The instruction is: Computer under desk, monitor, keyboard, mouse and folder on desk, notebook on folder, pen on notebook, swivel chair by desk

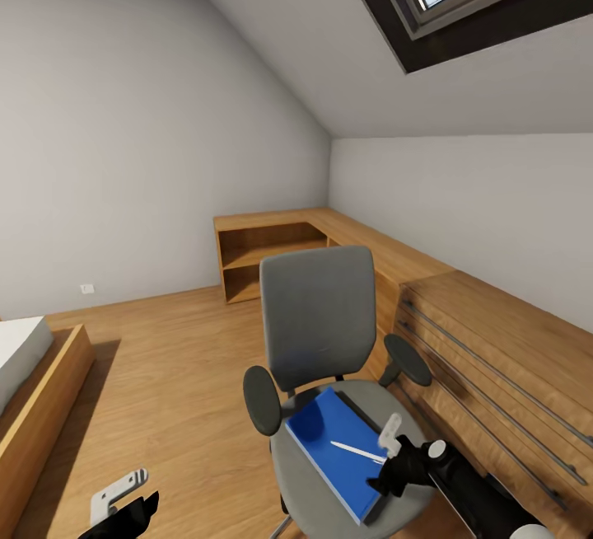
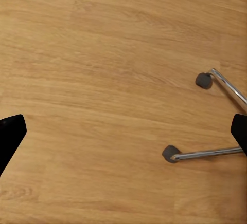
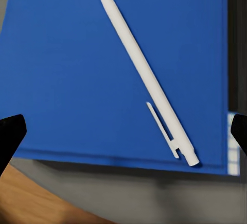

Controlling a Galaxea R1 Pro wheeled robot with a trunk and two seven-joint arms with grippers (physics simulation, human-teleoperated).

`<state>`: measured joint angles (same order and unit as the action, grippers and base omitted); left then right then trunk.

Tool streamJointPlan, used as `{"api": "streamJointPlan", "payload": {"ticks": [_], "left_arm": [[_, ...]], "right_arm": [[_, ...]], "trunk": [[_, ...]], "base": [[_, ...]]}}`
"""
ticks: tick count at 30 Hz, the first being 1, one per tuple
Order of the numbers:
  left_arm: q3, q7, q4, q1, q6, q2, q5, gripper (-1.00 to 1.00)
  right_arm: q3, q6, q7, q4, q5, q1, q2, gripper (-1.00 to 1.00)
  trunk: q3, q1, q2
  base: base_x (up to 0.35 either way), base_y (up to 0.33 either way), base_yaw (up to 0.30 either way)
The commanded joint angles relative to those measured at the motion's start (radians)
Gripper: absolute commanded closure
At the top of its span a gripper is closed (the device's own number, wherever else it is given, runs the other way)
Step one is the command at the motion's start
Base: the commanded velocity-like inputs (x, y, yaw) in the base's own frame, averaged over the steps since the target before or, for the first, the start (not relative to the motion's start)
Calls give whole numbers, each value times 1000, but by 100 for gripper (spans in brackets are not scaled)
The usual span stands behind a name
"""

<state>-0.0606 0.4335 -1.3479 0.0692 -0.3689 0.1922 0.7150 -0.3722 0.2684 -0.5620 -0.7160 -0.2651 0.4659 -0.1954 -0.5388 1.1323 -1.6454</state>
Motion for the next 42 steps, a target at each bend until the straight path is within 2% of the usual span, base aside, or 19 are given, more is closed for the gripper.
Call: {"api": "streamJointPlan", "payload": {"ticks": [1, 16, 24, 32, 37, 42], "left_arm": [[-2, 9, -2, 0, -1, 1, 9, -100], [-2, 8, -2, 0, -1, 1, 9, -100], [-3, 8, -2, 0, -1, 1, 10, -100], [-3, 9, -2, 0, -1, 1, 10, -100], [-3, 10, -1, 0, -1, 1, 11, -100], [-4, 9, -1, 0, -1, 1, 11, -100]], "right_arm": [[2, 3, -3, -2, -8, 0, -1, -100], [65, 3, -3, -2, -8, 0, -1, -100], [70, 3, -3, -3, -8, 0, -1, -100], [71, 3, -3, -3, -8, 0, -1, -100], [71, 2, -3, -3, -8, 0, -1, -100], [71, 2, -3, -3, -8, 0, -1, -100]], "trunk": [[-1, 0, -1], [-1, 0, -1], [-26, 31, -57], [-26, 31, -57], [-42, 50, -92], [-42, 50, -92]], "base": [[0, 0, 0], [0, 0, 0], [0, 0, 0], [0, 0, 0], [0, 0, 0], [0, 0, 0]]}}
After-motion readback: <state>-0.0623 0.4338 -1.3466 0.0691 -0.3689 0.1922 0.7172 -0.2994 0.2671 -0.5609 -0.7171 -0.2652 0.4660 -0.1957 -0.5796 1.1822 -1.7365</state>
